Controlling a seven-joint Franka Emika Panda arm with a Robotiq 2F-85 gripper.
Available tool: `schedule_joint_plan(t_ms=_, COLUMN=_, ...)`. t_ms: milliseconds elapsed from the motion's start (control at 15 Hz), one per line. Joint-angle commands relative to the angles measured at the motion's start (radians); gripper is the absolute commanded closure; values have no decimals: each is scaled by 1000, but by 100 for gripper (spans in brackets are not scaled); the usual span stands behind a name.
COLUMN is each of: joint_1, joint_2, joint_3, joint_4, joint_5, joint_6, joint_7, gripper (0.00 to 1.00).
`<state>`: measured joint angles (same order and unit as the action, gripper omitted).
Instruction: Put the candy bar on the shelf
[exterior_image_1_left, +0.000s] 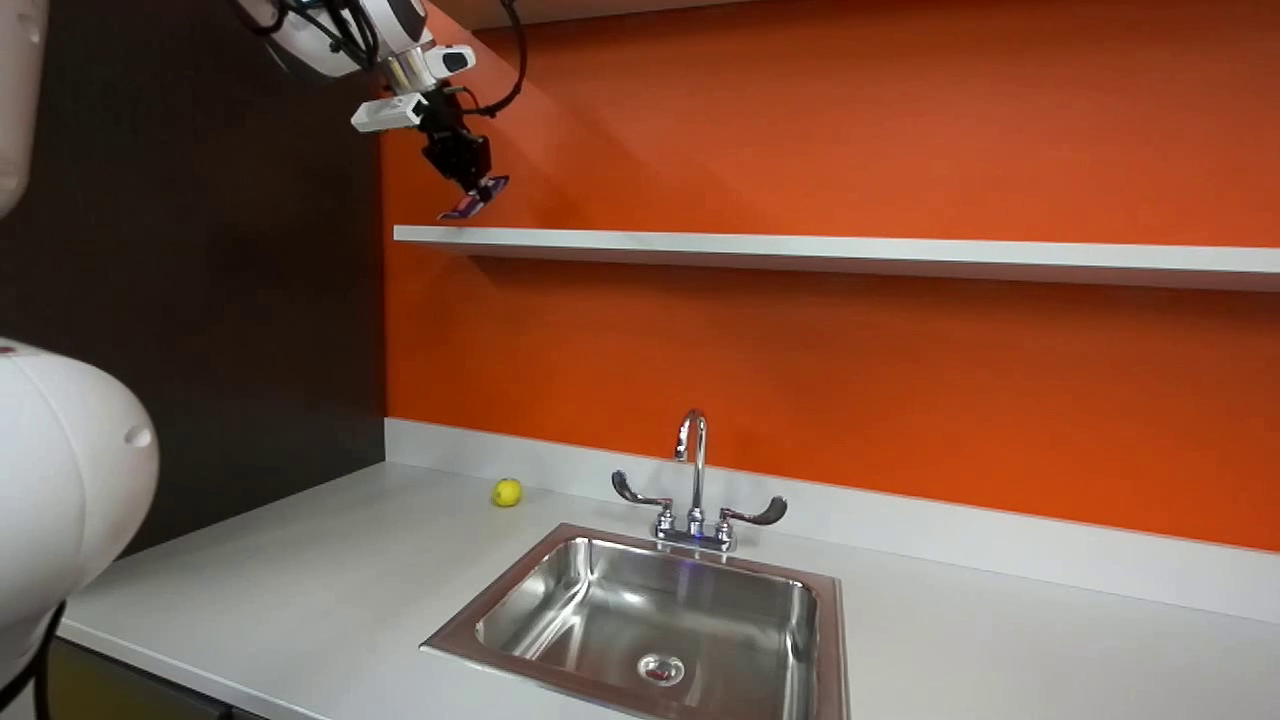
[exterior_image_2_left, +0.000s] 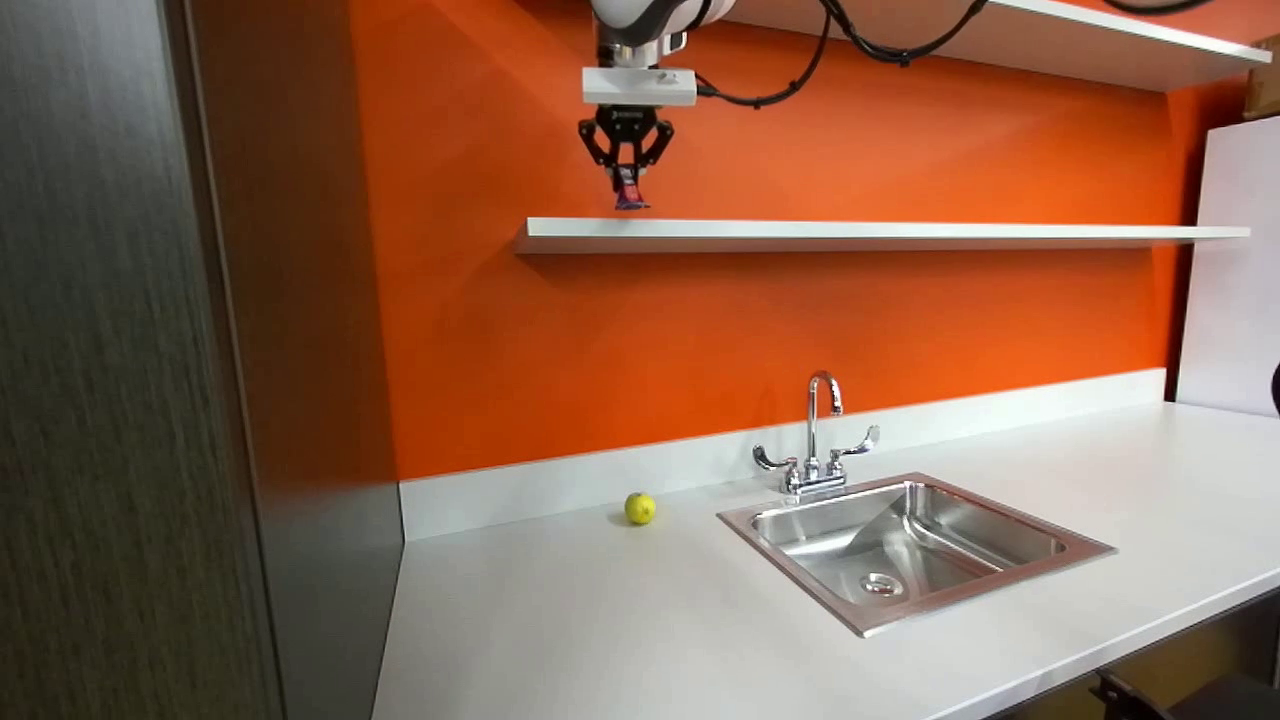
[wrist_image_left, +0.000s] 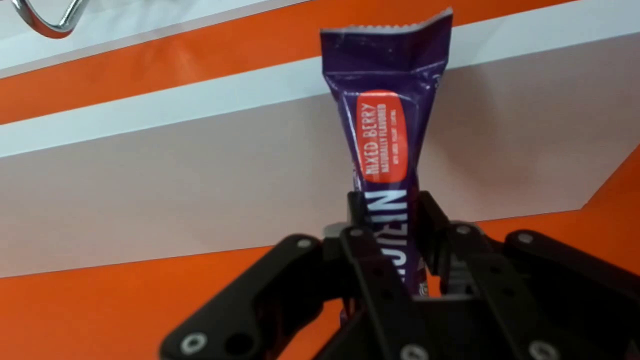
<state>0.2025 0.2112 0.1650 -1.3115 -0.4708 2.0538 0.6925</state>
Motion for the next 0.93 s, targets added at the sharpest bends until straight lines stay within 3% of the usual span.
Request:
schedule_joint_plan(t_ms=0, joint_1=44, joint_2=77, joint_3=-41, joint_4=121, joint_5=-6, joint_6=-60, joint_7=-28, gripper=93)
schedule_joint_plan(t_ms=467, joint_1=29, joint_2=168, joint_3=-29, joint_4=231, joint_5=-12, joint_6=-95, joint_7=-23, gripper=93)
schedule_joint_plan(t_ms=533, joint_1=28, joint_2=179, joint_3=-30, joint_4=247, joint_5=-10, joint_6=-107, joint_7=-25, gripper=48)
schedule_joint_plan(t_ms=600, joint_1=29, joint_2=189, joint_3=-33, joint_4=262, joint_5=-12, joint_6=-118, joint_7=-22, gripper=47)
schedule_joint_plan(t_ms=867, joint_1=27, joint_2=205, joint_3=-38, joint_4=287, joint_5=-7, joint_6=-147, joint_7=-22, gripper=16)
